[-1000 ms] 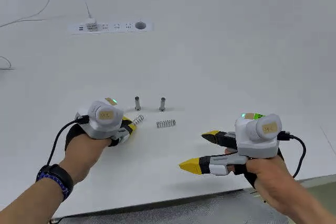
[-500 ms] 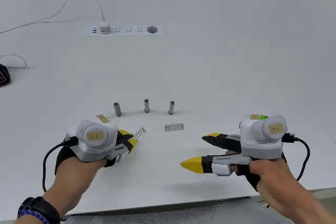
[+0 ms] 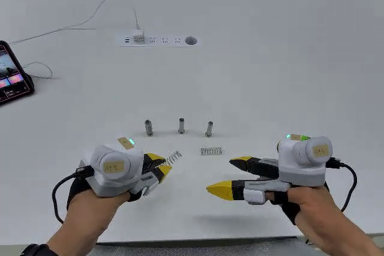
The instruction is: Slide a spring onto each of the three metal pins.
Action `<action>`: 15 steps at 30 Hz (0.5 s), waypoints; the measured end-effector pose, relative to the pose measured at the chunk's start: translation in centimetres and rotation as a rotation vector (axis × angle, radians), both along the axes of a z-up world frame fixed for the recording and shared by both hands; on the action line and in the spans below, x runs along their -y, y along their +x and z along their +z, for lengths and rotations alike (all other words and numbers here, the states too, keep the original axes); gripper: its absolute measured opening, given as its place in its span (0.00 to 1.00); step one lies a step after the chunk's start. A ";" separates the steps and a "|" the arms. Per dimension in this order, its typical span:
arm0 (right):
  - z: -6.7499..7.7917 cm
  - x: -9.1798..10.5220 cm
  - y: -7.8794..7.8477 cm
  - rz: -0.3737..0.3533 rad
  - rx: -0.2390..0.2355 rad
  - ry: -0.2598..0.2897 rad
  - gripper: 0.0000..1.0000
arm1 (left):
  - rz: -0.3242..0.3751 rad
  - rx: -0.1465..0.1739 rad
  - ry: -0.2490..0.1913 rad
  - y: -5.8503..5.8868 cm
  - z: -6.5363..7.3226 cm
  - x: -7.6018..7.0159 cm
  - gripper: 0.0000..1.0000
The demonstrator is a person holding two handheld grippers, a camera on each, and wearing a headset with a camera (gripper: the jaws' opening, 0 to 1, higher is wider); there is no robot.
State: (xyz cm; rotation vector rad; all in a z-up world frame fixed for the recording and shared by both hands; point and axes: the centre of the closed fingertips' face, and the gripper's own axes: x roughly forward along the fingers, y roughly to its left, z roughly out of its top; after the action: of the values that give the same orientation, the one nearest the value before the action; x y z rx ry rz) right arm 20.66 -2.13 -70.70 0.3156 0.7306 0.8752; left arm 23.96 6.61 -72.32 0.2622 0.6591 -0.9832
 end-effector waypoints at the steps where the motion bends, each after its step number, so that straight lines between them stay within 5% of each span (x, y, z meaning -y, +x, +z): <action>1: 0.1 -0.1 0.1 0.001 0.002 0.002 0.68 | -0.005 0.003 0.001 -0.1 0.1 0.1 0.10; 6: 0.8 -0.7 0.6 0.011 0.006 0.037 0.66 | -0.022 0.012 -0.004 -0.3 0.8 0.3 0.10; 15: 2.6 -2.0 1.8 -0.012 -0.024 0.178 0.54 | -0.056 0.025 -0.023 -1.1 2.4 1.7 0.10</action>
State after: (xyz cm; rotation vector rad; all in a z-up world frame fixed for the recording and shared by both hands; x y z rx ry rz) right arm 22.44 -0.16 -68.12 0.4886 0.6733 0.9284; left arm 22.82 4.93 -69.96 0.2733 0.6201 -1.0396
